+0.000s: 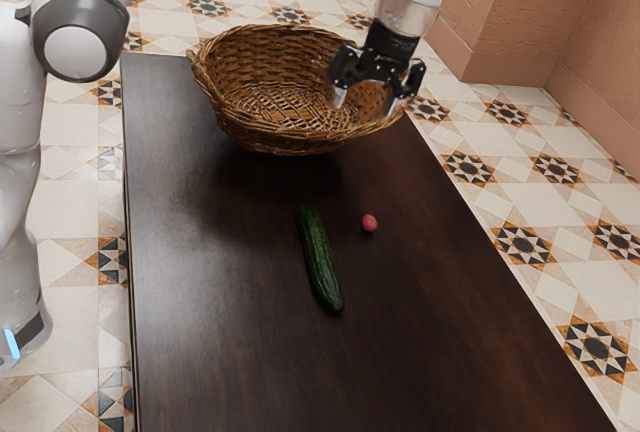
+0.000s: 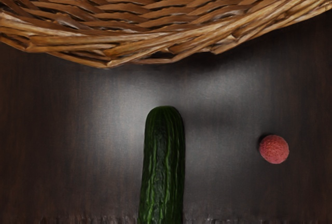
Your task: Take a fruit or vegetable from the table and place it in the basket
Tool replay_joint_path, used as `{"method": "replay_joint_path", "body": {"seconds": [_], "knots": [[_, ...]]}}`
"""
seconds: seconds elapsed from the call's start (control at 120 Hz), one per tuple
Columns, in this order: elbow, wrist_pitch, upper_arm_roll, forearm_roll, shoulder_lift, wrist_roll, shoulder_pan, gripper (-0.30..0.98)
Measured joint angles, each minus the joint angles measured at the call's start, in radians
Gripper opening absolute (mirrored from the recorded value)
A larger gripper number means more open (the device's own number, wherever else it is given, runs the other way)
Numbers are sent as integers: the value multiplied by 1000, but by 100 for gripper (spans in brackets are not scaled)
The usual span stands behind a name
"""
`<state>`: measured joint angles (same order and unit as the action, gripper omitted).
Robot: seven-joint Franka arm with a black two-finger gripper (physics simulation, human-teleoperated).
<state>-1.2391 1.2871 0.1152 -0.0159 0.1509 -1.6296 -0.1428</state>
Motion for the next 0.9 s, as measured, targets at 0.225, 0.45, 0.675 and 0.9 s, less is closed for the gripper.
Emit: {"method": "replay_joint_path", "body": {"seconds": [0.225,0.45,0.675,0.9], "knots": [[8,16,3,-27,-4,-258,4,69],[14,22,-2,-77,-28,-350,2,69],[2,27,-8,-135,7,-134,1,69],[-388,159,18,-174,-93,92,-78,68]]}}
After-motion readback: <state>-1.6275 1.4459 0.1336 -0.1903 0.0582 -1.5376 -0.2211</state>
